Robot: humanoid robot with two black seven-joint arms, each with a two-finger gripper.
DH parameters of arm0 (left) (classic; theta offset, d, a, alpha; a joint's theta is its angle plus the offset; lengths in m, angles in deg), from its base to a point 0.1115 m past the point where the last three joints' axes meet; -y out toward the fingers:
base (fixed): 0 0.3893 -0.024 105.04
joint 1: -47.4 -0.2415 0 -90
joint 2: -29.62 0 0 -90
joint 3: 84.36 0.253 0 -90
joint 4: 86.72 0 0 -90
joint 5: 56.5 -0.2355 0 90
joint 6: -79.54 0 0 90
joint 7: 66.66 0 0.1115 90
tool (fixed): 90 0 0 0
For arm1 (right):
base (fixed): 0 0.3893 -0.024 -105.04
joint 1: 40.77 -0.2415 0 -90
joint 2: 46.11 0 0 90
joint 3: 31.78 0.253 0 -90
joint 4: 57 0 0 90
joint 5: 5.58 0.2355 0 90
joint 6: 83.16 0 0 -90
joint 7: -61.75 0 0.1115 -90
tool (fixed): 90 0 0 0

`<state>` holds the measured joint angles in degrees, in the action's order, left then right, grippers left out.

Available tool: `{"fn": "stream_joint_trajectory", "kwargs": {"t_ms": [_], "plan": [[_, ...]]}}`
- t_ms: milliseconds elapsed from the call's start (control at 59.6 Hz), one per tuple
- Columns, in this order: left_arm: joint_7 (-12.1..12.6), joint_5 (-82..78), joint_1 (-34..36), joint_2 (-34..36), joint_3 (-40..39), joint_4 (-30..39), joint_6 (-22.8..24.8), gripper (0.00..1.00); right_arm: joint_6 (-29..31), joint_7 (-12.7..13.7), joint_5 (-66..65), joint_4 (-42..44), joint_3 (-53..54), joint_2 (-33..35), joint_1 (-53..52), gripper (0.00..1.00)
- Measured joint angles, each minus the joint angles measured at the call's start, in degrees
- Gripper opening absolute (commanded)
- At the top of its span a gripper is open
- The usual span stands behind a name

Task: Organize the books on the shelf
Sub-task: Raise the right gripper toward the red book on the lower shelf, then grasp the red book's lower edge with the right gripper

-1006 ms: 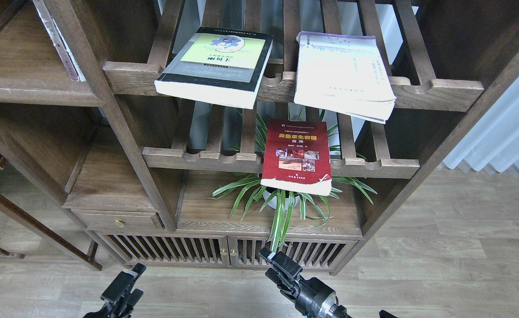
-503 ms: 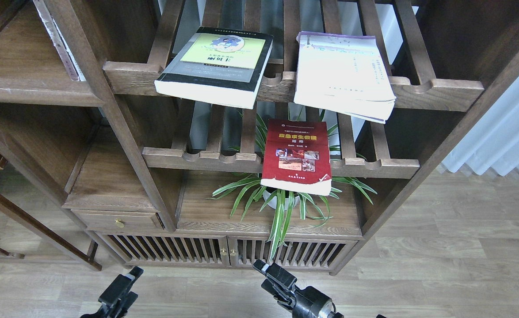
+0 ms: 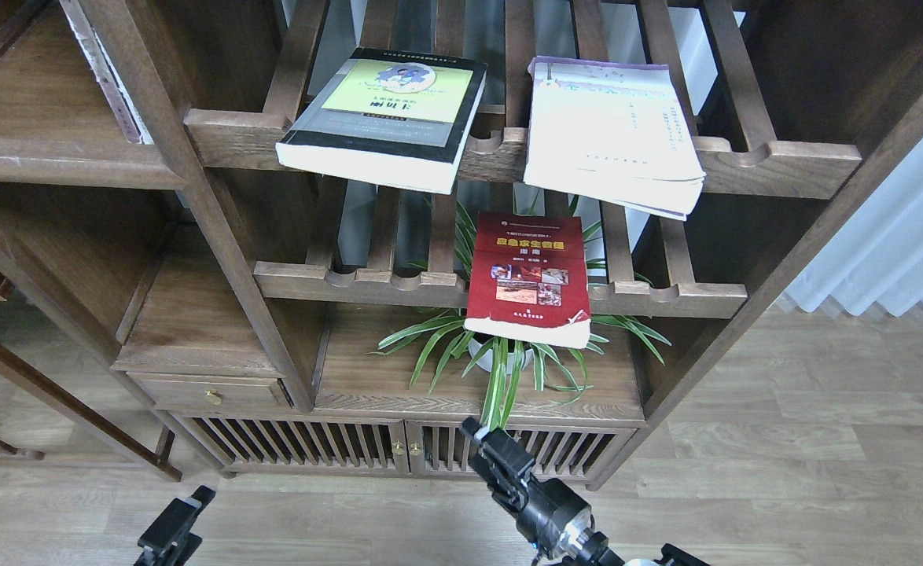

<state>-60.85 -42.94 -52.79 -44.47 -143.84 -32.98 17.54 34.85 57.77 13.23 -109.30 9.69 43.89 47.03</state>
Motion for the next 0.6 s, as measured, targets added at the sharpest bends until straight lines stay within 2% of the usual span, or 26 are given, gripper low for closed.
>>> {"fn": "stream_joint_trajectory", "kwargs": {"t_ms": [84,285,453,604], "plan": [[-0.07,0.16,-0.03,0.0,-0.1,-0.12,0.0,1.0,0.0,-1.61,0.01,-3.19,0.02,0.0,-0.68,1.0],[-0.1,0.23,-0.09,0.02,-0.2,-0.44,0.0,1.0,0.0,-1.99,0.01,-8.67,-0.05,0.0,-1.51,1.0],[-0.18,0.28,-0.17,0.04,-0.64,-0.88,-0.01,1.0,0.0,-2.38,0.04,-8.85,0.12,-0.01,-3.37,0.99],[-0.19,0.89,-0.16,0.04,-0.76,-1.05,0.0,1.0,0.0,-5.71,0.54,-6.61,1.56,0.0,-5.42,0.99]]}}
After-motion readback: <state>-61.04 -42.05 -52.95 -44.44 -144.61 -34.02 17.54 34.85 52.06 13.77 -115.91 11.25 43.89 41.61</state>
